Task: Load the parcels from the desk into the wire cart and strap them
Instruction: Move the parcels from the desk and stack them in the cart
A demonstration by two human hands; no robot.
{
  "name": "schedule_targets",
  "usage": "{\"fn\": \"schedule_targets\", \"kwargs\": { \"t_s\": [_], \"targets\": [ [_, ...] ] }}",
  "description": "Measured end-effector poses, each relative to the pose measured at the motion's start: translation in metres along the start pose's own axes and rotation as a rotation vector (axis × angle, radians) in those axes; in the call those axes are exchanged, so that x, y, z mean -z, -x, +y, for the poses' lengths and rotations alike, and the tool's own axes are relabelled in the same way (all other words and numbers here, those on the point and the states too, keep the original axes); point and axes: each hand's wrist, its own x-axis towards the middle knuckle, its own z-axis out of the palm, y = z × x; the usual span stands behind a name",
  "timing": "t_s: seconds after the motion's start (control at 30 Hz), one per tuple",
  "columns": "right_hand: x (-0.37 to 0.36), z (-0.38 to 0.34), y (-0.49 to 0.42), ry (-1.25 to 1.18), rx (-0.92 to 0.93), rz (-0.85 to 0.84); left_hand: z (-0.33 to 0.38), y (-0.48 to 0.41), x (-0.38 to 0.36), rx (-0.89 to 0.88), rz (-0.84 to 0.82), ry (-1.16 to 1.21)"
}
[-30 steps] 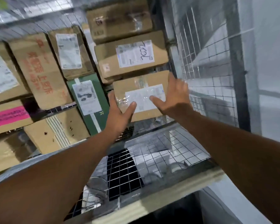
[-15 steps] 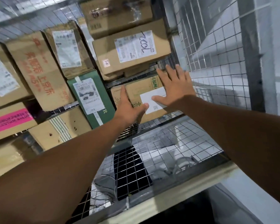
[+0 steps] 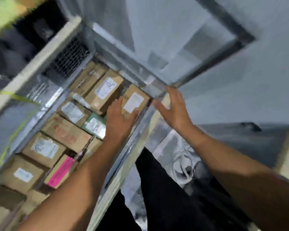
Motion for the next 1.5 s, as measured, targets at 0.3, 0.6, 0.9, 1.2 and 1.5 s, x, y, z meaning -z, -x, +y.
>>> {"fn": "schedule_targets", "kwargs": {
  "t_s": [0.3,0.6,0.9,1.2,1.5],
  "targets": [
    [0.133,0.114,0.281,-0.115,-0.611,0.487,0.143,0.161,-0.052,-0.511,-0.379,-0.254],
    [0.186,0.229,0.486,-0.422,-0.964,0.97,0.223,0.331,-0.215,-0.914,-0.872,-0.513],
    [0.19,0.372,0.649,-0.575,-1.236,1.283,0.233,0.488,-0.419,-1.055,-1.217,-0.659],
    [0.236,0.503,0.676,-0.567,-1.274,1.17,0.277,0.588,-0.603,-1.386,-1.096,-0.793],
    [0.237,0.537,0.669,-0.65,-1.206,1.155,0.298,0.607,-0.706,-1.822,-1.02,-1.131]
  ]
}}
